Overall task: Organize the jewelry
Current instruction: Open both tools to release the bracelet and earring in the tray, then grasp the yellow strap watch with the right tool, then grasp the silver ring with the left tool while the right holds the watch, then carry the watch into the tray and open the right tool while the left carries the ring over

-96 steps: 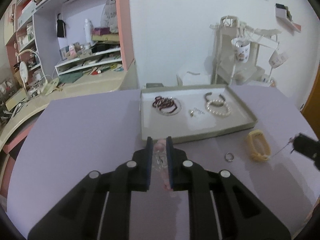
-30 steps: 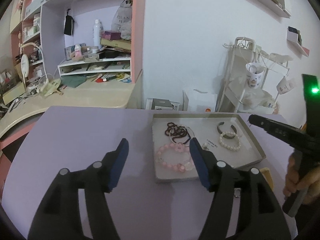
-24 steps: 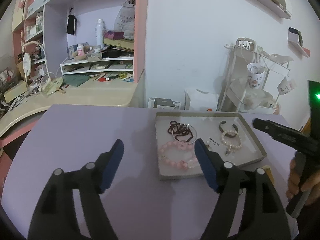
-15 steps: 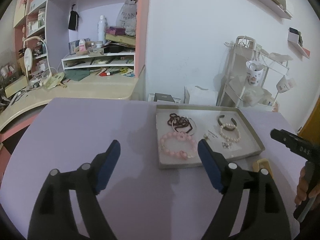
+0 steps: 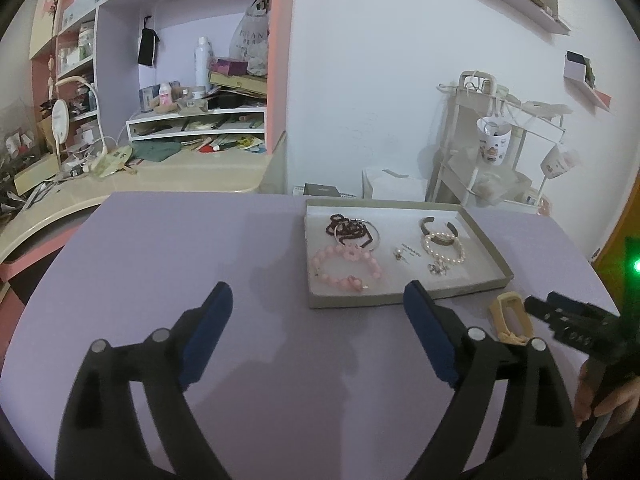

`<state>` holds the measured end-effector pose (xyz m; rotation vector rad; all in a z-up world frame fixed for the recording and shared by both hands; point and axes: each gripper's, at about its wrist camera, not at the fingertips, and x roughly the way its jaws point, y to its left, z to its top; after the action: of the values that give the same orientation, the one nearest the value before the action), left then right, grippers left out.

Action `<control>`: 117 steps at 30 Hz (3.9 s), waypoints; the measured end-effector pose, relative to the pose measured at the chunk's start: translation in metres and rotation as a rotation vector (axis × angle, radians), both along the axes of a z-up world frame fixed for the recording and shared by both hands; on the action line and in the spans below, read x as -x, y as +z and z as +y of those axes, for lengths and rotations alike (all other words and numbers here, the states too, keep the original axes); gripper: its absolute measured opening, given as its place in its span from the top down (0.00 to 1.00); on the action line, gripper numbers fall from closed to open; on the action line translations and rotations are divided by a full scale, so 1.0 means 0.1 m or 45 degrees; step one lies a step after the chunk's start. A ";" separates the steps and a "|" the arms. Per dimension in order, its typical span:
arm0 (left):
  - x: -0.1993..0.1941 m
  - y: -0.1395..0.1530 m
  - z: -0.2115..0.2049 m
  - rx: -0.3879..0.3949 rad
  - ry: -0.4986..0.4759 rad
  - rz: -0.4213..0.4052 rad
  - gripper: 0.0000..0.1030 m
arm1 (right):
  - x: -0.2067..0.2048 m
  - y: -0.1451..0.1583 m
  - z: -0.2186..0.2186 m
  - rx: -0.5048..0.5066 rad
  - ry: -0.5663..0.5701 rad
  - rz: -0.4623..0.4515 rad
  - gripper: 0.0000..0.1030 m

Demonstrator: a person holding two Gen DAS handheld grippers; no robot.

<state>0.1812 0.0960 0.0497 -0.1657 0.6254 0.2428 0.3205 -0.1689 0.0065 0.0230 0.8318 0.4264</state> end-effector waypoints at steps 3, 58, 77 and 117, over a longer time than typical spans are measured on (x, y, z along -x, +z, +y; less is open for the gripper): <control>0.08 0.02 -0.01 -0.001 0.006 -0.010 0.13 | 0.02 -0.10 0.04 0.035 -0.005 0.017 0.29; -0.06 -0.26 -0.31 -0.001 -0.064 0.094 0.12 | 0.04 -0.32 0.03 0.041 -0.023 0.108 0.70; -0.99 -1.12 -1.48 -0.021 -0.138 0.371 0.32 | 0.22 0.00 -0.62 -0.177 -0.037 0.103 0.70; -0.33 -0.87 -0.17 -0.035 0.069 0.337 0.79 | 0.28 0.10 -0.13 -0.191 0.118 0.116 0.69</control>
<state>0.2142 0.0789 -0.0372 -0.1251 0.8806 0.3284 0.2928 -0.1814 0.0166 0.1439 0.8913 0.5780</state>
